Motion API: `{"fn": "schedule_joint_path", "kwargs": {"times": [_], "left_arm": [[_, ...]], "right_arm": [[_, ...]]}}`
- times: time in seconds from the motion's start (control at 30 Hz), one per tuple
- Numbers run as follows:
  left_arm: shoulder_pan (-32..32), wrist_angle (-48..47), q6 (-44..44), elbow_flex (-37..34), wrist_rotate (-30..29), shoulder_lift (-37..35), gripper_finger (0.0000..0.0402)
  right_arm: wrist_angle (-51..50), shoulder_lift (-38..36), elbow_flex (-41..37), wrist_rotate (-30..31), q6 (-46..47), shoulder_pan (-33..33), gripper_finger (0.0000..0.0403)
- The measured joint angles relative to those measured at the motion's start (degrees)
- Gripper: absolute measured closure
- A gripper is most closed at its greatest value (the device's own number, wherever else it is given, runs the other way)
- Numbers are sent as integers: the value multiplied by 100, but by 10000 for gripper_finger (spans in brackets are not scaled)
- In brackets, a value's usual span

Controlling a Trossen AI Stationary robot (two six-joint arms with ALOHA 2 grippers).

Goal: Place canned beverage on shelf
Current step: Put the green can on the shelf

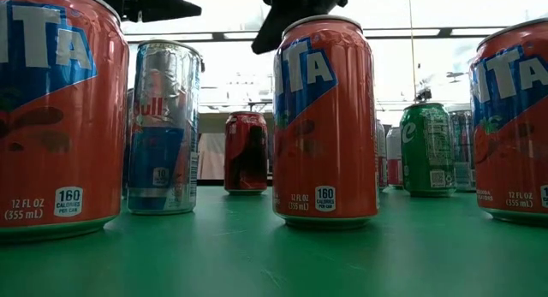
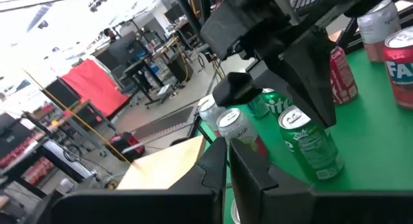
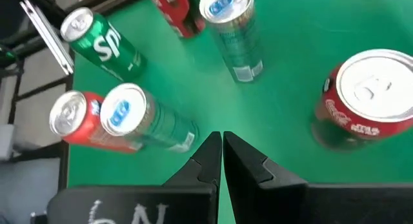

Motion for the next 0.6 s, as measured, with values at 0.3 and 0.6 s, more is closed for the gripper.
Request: {"fn": "schedule_joint_path", "kwargs": {"times": [0.3, 0.6], "left_arm": [[-2, 25, 394, 0, 0, -3, 399], [0, 351, 473, 0, -11, -21, 399]], "right_arm": [[265, 16, -2, 2, -16, 0, 394], [684, 16, 20, -45, -222, 20, 394]]}}
